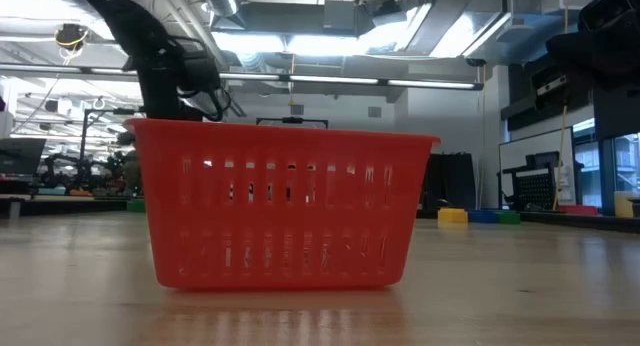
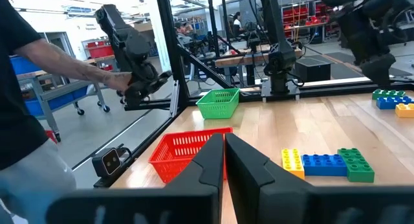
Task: Sort & place blocks by color
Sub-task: Put the top left blue game piece into the red bin
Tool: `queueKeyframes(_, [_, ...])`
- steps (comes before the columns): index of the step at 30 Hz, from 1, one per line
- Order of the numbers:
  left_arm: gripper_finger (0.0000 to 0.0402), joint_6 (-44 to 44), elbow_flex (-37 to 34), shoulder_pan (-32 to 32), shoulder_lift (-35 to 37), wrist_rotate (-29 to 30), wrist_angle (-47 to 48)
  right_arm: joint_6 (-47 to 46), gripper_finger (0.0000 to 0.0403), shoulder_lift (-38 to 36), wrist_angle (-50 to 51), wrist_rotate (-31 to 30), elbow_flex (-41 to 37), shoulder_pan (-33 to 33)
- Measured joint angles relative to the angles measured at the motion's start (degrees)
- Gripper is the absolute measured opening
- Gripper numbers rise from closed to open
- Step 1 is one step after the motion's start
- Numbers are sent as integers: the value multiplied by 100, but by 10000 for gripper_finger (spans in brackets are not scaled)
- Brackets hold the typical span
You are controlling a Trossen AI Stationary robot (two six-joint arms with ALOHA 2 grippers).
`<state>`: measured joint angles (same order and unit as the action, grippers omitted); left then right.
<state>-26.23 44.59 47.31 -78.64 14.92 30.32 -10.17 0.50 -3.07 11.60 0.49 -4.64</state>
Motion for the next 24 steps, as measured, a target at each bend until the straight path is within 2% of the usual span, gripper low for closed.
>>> queueKeyframes(6, [200, 287, 178, -22, -38, 515, -165, -2, 20, -1, 0, 0, 0, 0])
queueKeyframes(16, [202, 408, 165, 33, -40, 365, -49, 0, 20, -1, 0, 0, 0, 0])
queueKeyframes(21, [224, 319, 158, 241, -40, 330, -49, 0, 20, -1, -1, 0, 0, 0])
queueKeyframes(24, [243, -93, 154, 355, -40, 383, -2, -1, 20, -1, 0, 0, 0, 0])
